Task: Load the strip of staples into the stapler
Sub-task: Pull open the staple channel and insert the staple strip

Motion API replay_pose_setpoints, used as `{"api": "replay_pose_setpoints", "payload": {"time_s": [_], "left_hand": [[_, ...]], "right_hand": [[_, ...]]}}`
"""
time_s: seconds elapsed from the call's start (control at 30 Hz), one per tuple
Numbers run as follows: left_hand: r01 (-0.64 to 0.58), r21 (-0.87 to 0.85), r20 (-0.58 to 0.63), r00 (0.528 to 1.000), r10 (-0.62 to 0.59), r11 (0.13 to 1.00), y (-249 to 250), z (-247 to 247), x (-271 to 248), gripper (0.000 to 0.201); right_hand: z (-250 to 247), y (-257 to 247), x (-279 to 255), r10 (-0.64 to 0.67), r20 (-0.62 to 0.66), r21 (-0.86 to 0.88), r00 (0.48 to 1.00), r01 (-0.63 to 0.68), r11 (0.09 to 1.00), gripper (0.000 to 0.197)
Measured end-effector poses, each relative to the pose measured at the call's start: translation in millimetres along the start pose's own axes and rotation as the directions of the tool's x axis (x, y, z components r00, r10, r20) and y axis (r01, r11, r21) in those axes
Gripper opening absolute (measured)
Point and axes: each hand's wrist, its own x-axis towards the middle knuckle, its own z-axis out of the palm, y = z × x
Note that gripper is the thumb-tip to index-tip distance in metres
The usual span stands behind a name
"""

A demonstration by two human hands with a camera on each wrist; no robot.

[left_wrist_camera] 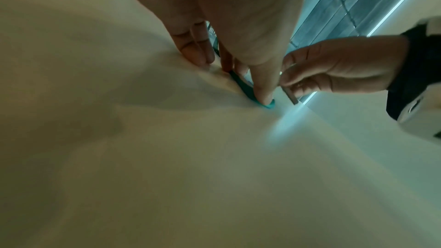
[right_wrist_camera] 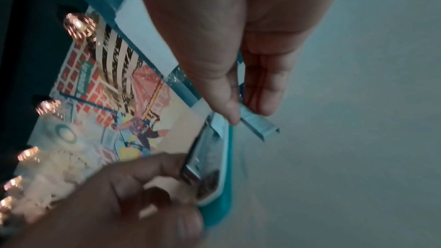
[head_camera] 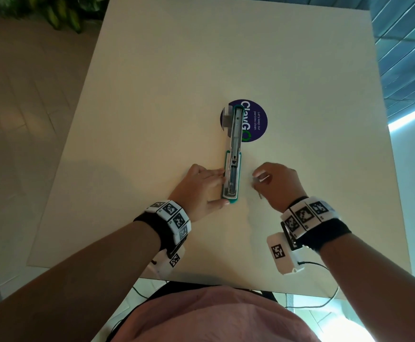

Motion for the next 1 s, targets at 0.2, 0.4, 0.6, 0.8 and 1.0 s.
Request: {"api": "replay_pose_setpoints", "payload": {"time_s": [0.2, 0.4, 0.6, 0.8, 1.0], "left_hand": [[0.001, -0.003, -0.013, 1.0, -0.001, 1.0, -2.1, 1.8, 0.1, 0.056], [-0.006, 0.0, -0.071, 0.997, 0.006, 1.0, 2.7, -1.5, -1.1, 0.05], [-0.014, -0.001, -0.063, 0.998, 0.014, 1.0, -0.2, 0.6, -0.8, 0.051], [0.007, -0.017, -0.075, 0.997, -0.009, 1.0, 2.5, 0.0, -2.6, 0.053], [0.017, -0.021, -0.064, 0.998, -0.018, 1.0, 1.4, 1.1, -2.3, 0.054]], "right_hand": [[-22.4, -36.5, 12.7, -0.054, -0.127, 0.264, 0.99, 0.086, 0.961, 0.013], [-6.5, -51.1, 25.7, -0.033, -0.096, 0.322, 0.995, 0.062, 0.945, 0.012], [3.6, -41.1, 29.7, -0.04, -0.044, 0.302, 0.998, 0.051, 0.952, 0.009], [0.4, -37.9, 30.4, -0.022, -0.021, 0.336, 1.0, 0.028, 0.941, 0.009], [-1.2, -39.3, 32.3, -0.003, 0.018, 0.397, 1.0, -0.004, 0.918, 0.009]]}}
